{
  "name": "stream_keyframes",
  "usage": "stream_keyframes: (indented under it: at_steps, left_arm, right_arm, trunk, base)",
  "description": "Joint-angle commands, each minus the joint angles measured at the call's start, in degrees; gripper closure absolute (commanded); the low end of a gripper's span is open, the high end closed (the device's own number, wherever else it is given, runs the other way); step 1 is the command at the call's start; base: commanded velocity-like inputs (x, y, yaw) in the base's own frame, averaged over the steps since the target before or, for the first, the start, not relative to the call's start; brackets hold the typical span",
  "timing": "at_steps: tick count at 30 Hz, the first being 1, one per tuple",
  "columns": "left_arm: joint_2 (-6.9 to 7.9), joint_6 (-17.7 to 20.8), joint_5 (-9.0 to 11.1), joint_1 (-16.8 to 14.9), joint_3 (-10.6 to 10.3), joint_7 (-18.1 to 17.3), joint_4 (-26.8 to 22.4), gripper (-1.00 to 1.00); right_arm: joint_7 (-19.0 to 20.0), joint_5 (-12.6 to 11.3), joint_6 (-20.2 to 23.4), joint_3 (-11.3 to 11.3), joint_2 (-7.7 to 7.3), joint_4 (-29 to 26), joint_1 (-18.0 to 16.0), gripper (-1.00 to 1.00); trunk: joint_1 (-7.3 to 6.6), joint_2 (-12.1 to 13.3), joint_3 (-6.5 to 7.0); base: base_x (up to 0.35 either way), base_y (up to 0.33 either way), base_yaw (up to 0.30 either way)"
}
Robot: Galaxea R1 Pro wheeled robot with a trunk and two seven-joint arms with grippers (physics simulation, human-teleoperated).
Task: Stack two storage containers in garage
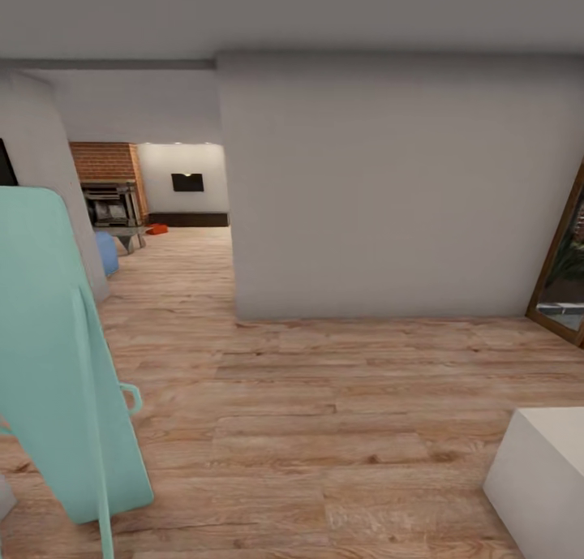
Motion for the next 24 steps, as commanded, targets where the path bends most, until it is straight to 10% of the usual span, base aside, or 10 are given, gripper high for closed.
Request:
stream_keyframes:
  at_steps: [1,24]
  left_arm:
    - [-0.01,-0.2,0.5,0.0,-0.5,0.1,0.1,-1.0]
    - [-0.07,-0.2,0.5,0.0,-0.5,0.1,0.1,-1.0]
  right_arm:
    - [0.2,-0.6,-0.3,0.4,0.01,0.2,-0.1,-1.0]
    - [0.2,-0.6,-0.3,0.4,0.01,0.2,-0.1,-1.0]
  trunk:
    - [0.04,0.0,-0.07]
    - [0.04,0.0,-0.07]
  base:
    - [0.322,0.0,0.0]
    - [0.322,0.0,0.0]
